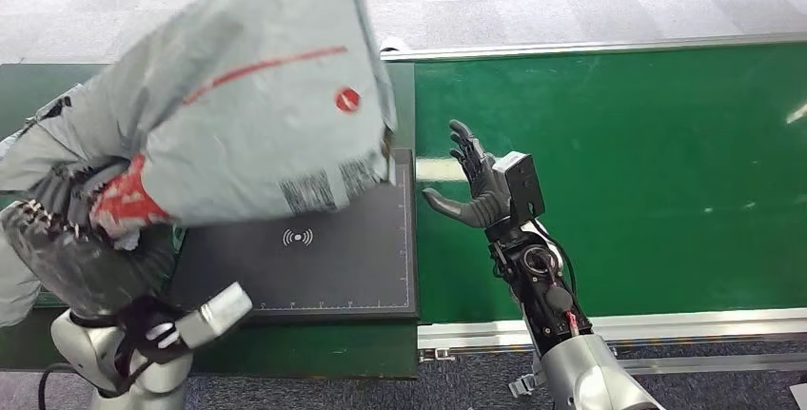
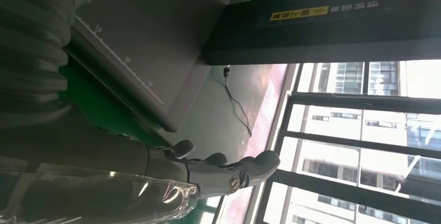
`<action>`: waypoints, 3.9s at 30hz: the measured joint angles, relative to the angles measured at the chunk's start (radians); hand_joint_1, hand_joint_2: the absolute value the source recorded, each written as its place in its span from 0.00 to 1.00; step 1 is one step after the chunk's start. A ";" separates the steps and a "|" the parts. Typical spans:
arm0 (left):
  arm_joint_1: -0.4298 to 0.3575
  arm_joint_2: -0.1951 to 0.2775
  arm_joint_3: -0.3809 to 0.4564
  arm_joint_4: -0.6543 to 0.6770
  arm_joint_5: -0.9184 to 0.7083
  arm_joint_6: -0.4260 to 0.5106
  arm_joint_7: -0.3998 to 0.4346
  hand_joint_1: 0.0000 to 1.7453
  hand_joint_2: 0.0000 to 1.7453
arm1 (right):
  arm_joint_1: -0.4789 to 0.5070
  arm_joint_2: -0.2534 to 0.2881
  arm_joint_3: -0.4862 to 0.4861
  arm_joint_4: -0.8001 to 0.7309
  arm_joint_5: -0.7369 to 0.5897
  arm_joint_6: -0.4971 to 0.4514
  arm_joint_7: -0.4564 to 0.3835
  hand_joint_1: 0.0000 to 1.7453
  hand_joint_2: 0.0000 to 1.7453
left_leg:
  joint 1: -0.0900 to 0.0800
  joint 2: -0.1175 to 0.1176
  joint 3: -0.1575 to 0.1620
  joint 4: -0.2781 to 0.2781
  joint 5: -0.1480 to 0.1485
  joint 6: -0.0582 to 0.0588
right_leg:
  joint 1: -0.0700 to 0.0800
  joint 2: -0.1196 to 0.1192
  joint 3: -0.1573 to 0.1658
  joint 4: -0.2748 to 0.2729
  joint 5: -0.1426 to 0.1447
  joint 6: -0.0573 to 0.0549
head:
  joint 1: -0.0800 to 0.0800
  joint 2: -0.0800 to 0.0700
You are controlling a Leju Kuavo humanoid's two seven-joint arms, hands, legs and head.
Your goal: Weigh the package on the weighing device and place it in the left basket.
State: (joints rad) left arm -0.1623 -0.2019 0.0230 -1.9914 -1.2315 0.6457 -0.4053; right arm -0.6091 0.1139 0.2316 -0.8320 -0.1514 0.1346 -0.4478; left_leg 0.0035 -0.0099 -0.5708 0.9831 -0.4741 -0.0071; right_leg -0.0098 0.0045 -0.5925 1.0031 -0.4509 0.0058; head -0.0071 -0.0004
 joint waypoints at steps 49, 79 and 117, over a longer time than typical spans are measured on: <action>-0.836 0.751 -0.067 1.582 -0.317 -0.814 0.728 0.85 1.00 | -0.026 -0.022 -0.006 0.060 0.058 0.057 0.040 0.00 1.00 | 0.004 0.015 0.001 -0.001 0.000 -0.004 | 0.004 0.015 -0.004 0.002 0.003 -0.004 | 0.001 0.000; -0.525 0.577 0.073 1.137 0.142 0.015 0.211 0.00 1.00 | 0.018 -0.031 0.022 0.016 0.026 0.044 0.058 0.00 1.00 | 0.004 0.012 0.000 0.000 0.000 -0.004 | 0.003 0.012 -0.004 0.001 0.002 -0.004 | 0.001 0.000; -0.081 0.129 -0.145 0.320 1.221 -0.395 -0.189 0.00 1.00 | 0.028 -0.065 0.045 -0.033 -0.008 0.035 0.068 0.00 1.00 | 0.003 0.010 -0.001 0.000 -0.002 -0.003 | 0.003 0.010 -0.003 0.000 0.002 -0.003 | 0.000 0.000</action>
State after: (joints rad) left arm -0.2437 -0.0731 -0.1225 -1.6714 -0.0105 0.2503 -0.5946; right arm -0.5814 0.0485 0.2766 -0.8648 -0.1595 0.1696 -0.3803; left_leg 0.0065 -0.0001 -0.5720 0.9830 -0.4757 -0.0102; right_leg -0.0073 0.0144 -0.5957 1.0031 -0.4489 0.0033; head -0.0067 -0.0004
